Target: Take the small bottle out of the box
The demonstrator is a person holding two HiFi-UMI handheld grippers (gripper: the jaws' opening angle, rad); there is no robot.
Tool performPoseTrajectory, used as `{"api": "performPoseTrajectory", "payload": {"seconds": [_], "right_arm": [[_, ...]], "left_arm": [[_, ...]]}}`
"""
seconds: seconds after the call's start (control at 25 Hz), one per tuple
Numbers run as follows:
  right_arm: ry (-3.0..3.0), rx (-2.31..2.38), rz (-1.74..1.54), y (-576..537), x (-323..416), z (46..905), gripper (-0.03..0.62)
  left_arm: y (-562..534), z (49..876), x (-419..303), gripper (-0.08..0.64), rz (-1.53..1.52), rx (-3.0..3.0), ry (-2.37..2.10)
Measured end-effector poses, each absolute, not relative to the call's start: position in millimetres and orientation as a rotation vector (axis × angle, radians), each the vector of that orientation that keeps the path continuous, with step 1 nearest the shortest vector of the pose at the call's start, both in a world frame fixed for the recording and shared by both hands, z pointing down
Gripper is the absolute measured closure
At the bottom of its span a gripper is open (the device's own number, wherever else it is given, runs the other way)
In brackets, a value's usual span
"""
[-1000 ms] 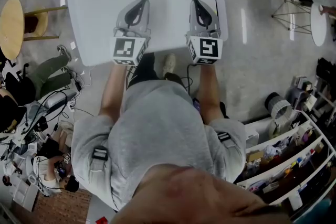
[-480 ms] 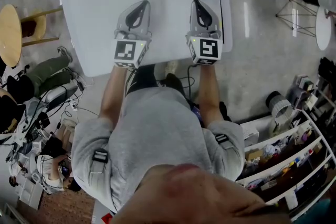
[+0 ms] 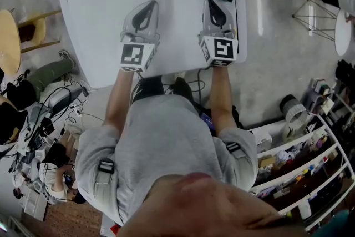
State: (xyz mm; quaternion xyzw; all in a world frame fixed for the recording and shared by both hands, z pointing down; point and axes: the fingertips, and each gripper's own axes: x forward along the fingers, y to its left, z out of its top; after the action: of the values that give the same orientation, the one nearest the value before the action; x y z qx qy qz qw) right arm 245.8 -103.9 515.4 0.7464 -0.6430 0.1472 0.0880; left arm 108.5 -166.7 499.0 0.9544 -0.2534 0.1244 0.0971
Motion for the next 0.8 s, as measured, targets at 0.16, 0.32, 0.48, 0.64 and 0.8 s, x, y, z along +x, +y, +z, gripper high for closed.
{"api": "performPoseTrajectory", "payload": {"seconds": [0.16,0.32,0.48,0.64,0.8], "right_arm": [[-1.9,2.237,0.441,-113.5,255.7,516.5,0.586],[-1.919,2.223,0.464,-128.1,261.6,520.4,0.51],[-1.906,2.219,0.456,-142.6,266.2,524.1,0.47],[-1.869,2.197,0.492,-152.5,269.9,535.5,0.417],[-1.824,2.185,0.514,-157.9,275.8,547.3,0.4]], "left_arm": [[-167.9,500.2,111.8,0.549,0.356,2.82,-0.753],[-173.6,502.4,114.7,0.549,0.354,2.812,-0.758],[-179.2,504.8,116.4,0.549,0.349,2.803,-0.757],[-179.6,509.3,117.9,0.549,0.359,2.792,-0.753],[-178.6,511.7,119.3,0.549,0.355,2.788,-0.754]]}}
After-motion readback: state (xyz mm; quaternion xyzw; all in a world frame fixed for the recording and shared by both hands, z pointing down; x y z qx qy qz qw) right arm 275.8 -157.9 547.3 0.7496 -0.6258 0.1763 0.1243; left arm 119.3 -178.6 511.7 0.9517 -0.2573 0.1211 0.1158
